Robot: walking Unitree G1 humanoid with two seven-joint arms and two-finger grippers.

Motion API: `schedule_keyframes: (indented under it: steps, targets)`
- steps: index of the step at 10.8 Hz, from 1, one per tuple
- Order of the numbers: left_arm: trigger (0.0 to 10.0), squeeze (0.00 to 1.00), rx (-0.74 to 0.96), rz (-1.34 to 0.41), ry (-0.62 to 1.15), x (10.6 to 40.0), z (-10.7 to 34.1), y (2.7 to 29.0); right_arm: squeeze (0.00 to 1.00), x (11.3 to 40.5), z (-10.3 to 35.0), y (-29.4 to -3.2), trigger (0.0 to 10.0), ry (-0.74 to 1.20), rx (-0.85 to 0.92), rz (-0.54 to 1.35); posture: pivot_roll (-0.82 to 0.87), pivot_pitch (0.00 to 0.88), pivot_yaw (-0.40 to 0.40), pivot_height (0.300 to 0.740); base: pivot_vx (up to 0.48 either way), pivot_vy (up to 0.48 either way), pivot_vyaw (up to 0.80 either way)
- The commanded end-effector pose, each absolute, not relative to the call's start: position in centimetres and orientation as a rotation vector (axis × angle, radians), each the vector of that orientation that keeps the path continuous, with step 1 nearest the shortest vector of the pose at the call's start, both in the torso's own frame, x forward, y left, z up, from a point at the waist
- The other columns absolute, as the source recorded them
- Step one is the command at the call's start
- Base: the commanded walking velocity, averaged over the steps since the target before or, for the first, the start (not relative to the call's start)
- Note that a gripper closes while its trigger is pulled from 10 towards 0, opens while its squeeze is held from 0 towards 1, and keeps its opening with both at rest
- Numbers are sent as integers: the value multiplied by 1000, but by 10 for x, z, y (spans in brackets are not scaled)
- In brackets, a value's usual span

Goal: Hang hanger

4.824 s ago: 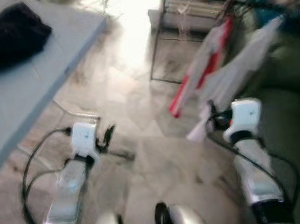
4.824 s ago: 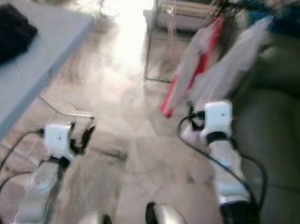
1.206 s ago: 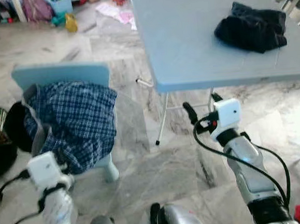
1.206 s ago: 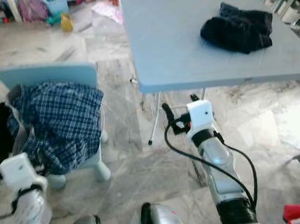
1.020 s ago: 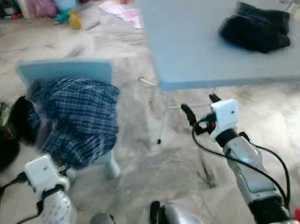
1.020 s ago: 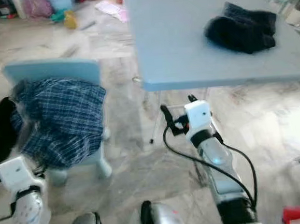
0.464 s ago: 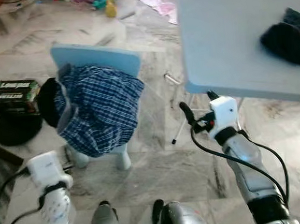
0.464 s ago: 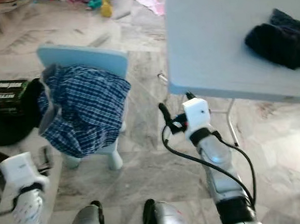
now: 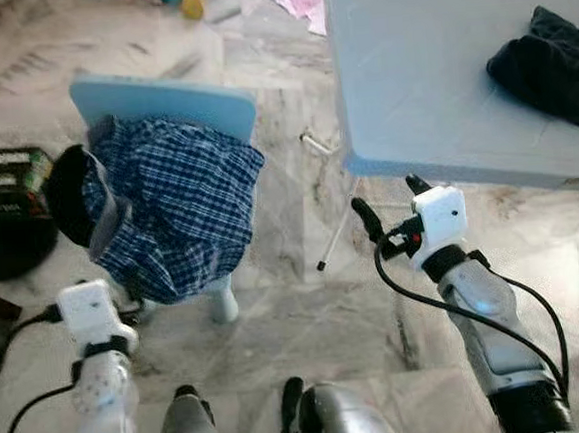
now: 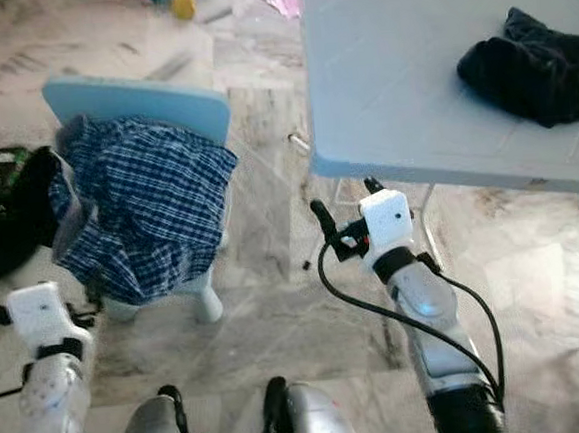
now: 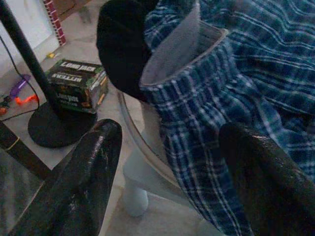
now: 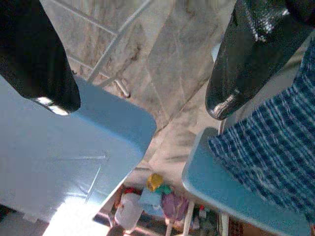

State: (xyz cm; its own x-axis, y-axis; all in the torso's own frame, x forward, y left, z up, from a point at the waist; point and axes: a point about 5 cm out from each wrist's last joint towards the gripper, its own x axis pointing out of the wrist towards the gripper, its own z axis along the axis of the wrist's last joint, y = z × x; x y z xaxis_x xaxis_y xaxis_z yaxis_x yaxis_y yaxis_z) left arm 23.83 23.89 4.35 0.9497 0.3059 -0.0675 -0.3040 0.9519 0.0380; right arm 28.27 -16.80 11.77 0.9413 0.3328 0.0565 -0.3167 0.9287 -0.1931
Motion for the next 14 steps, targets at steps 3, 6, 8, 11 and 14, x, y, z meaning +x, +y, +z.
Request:
schedule_keyframes:
  steps: [3, 6, 8, 11, 14]
  targets:
    - [10000, 0, 4, 321, 90, 238, 34, 239, 0, 277, 126, -181, 10000, -85, -220, 322, -63, 260, -245, 740, 0, 0, 0]
    - [10000, 0, -12, 317, 56, 249, 37, 243, 0, 277, 131, -184, 10000, -82, -232, 319, -90, 261, -265, 740, 0, 0, 0]
    - [10000, 0, -10, 322, 18, 254, 42, 241, 0, 275, 132, -184, 10000, -77, -237, 325, -94, 256, -269, 740, 0, 0, 0]
    - [10000, 0, -16, 358, -56, 254, 50, 247, 0, 276, 134, -185, 10000, -75, -242, 327, -95, 256, -275, 740, 0, 0, 0]
    - [10000, 0, -70, 391, -68, 260, 49, 254, 0, 276, 134, -185, 10000, -73, -243, 329, -101, 258, -284, 740, 0, 0, 0]
